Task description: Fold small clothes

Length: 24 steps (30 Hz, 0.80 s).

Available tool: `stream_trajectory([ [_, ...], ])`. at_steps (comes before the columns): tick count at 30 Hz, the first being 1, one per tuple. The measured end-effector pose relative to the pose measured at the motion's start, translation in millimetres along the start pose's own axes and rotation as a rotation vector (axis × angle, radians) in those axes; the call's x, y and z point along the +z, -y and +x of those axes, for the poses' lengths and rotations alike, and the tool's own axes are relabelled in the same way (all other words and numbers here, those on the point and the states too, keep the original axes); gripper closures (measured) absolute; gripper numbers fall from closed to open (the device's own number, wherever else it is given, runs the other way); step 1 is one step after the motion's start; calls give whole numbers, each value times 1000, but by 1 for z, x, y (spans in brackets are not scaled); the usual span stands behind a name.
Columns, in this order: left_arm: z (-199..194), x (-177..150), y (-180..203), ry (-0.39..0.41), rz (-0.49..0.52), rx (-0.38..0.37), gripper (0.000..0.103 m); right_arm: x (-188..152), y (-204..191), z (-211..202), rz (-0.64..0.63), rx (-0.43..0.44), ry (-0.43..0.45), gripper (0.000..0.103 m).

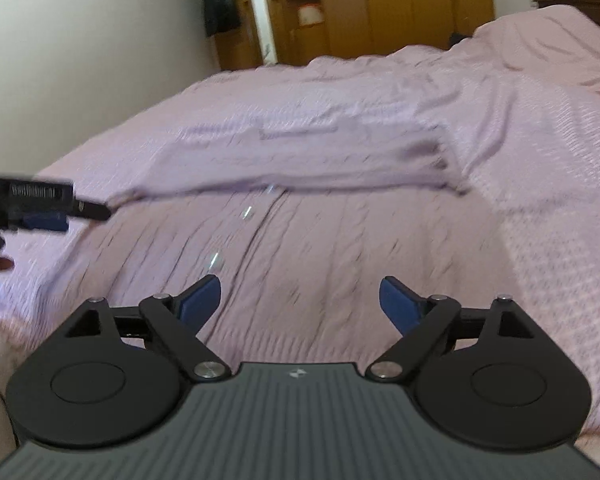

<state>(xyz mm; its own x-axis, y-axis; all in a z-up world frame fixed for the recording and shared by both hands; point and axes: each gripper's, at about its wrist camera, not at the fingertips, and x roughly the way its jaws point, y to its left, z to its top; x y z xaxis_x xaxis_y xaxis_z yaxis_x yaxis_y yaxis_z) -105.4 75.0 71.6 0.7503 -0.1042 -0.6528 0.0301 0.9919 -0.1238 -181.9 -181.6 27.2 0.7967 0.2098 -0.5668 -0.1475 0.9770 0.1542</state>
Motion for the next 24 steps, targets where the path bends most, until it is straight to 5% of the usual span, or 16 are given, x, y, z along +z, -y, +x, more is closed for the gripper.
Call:
stream_trajectory([
  [7, -22, -12, 21, -1, 56, -23, 16, -36, -35, -11, -262, -49, 0, 5],
  [18, -30, -26, 32, -12, 92, -43, 16, -69, -54, 10, -496, -170, -106, 0],
  [24, -26, -34, 37, -28, 130, -59, 16, -62, -48, 15, -453, -237, -55, 0],
])
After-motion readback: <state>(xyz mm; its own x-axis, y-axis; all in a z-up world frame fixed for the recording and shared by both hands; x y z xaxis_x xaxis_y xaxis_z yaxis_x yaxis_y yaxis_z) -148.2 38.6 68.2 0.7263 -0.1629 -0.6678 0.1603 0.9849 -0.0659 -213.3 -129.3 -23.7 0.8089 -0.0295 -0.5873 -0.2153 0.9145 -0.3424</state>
